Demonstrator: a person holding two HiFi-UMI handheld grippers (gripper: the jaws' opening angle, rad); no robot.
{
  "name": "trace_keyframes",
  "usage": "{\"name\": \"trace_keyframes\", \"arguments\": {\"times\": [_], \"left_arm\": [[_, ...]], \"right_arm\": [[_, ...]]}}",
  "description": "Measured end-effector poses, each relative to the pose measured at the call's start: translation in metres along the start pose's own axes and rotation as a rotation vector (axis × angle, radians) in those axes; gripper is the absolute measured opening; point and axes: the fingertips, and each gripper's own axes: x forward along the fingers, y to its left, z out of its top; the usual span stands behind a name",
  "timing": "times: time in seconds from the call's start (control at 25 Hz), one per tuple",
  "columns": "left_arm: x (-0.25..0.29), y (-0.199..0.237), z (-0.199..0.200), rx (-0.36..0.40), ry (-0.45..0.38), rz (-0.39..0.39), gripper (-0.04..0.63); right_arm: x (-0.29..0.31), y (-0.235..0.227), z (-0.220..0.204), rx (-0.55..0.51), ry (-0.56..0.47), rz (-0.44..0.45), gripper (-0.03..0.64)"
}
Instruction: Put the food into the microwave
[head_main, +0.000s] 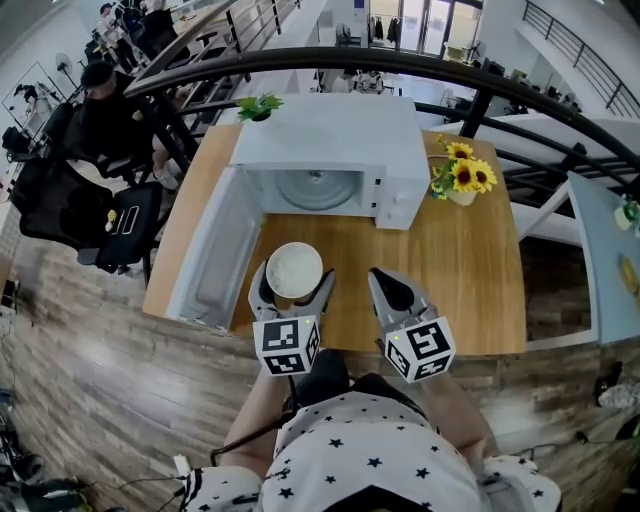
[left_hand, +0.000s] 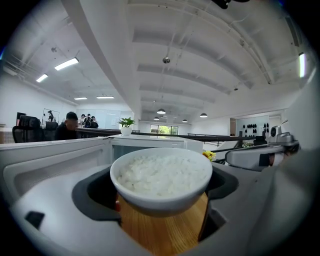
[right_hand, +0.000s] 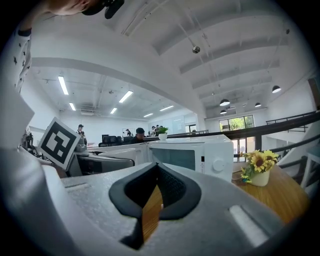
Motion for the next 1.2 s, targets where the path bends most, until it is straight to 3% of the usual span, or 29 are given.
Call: {"name": "trace_keyframes", "arguments": {"times": [1.2], "left_arm": [[0.219, 0.064, -0.035, 0.060, 0.141, -0.033, 0.494]], "right_arm": [[0.132, -0.081, -0.027, 0.033, 0.155, -0.033, 0.006]]}}
